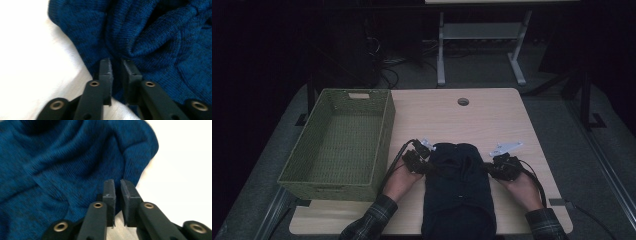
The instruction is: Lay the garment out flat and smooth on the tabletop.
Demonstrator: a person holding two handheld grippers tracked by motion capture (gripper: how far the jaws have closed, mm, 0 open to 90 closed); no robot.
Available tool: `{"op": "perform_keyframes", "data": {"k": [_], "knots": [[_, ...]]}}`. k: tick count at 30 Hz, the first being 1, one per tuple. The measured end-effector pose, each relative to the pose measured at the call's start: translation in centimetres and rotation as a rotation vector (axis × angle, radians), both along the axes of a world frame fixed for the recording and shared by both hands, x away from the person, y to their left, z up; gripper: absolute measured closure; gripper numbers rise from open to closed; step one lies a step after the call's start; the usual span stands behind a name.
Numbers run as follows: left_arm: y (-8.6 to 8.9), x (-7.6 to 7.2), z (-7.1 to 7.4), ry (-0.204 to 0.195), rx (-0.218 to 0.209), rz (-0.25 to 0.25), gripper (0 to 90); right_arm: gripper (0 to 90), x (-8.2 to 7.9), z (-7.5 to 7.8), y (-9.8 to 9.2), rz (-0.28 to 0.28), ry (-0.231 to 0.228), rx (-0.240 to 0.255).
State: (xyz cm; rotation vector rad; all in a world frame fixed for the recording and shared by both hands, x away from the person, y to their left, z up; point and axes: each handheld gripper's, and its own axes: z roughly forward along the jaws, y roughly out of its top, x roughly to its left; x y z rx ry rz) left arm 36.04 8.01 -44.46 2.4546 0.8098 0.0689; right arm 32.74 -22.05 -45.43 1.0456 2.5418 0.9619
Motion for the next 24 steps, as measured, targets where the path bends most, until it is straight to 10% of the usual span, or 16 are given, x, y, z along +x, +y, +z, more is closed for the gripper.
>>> {"op": "perform_keyframes", "data": {"k": [24], "knots": [[0.7,3.3,4.3,-0.09,-0.063,0.076,47.6,54.4,3.9,3.9,-1.0,0.0,-0.028,0.12]]}}
